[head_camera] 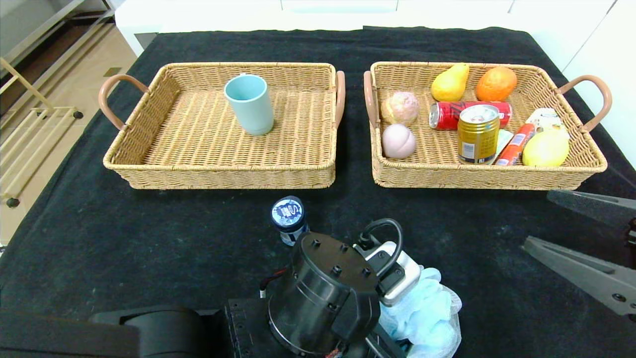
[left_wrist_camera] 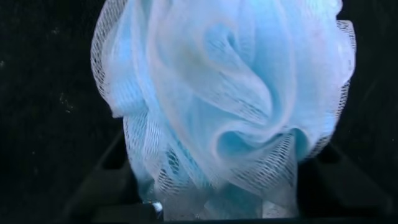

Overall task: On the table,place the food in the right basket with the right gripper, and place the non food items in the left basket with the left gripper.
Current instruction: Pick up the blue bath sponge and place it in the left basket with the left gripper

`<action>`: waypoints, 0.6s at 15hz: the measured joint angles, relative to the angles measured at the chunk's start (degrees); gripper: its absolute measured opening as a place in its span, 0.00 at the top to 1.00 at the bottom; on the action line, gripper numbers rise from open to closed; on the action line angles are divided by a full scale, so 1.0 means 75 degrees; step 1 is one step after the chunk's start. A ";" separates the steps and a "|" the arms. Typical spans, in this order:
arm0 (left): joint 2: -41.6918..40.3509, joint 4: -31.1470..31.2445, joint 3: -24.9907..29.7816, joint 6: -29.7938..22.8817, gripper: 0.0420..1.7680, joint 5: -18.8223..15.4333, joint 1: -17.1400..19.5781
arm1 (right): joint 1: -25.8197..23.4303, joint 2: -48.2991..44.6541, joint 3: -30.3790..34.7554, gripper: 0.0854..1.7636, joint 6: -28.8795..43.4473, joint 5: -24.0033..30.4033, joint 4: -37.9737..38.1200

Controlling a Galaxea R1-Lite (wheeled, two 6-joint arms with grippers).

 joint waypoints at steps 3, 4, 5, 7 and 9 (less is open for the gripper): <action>0.0003 -0.0002 -0.0008 -0.0007 0.50 0.0000 0.0039 | 0.0007 0.0010 0.0024 0.03 -0.0013 0.0003 0.0007; 0.0003 0.0000 -0.0003 -0.0007 0.54 0.0003 0.0039 | 0.0018 0.0015 0.0029 0.03 -0.0010 0.0007 0.0003; 0.0008 -0.0002 0.0026 -0.0007 0.58 0.0007 0.0041 | 0.0021 0.0021 0.0033 0.03 -0.0010 0.0007 0.0003; 0.0037 0.0000 0.0052 -0.0055 0.71 0.0015 0.0050 | 0.0026 0.0026 0.0036 0.03 -0.0013 0.0003 0.0003; 0.0070 0.0000 0.0052 -0.0096 0.73 0.0007 0.0050 | 0.0026 0.0026 0.0036 0.03 -0.0013 0.0003 0.0003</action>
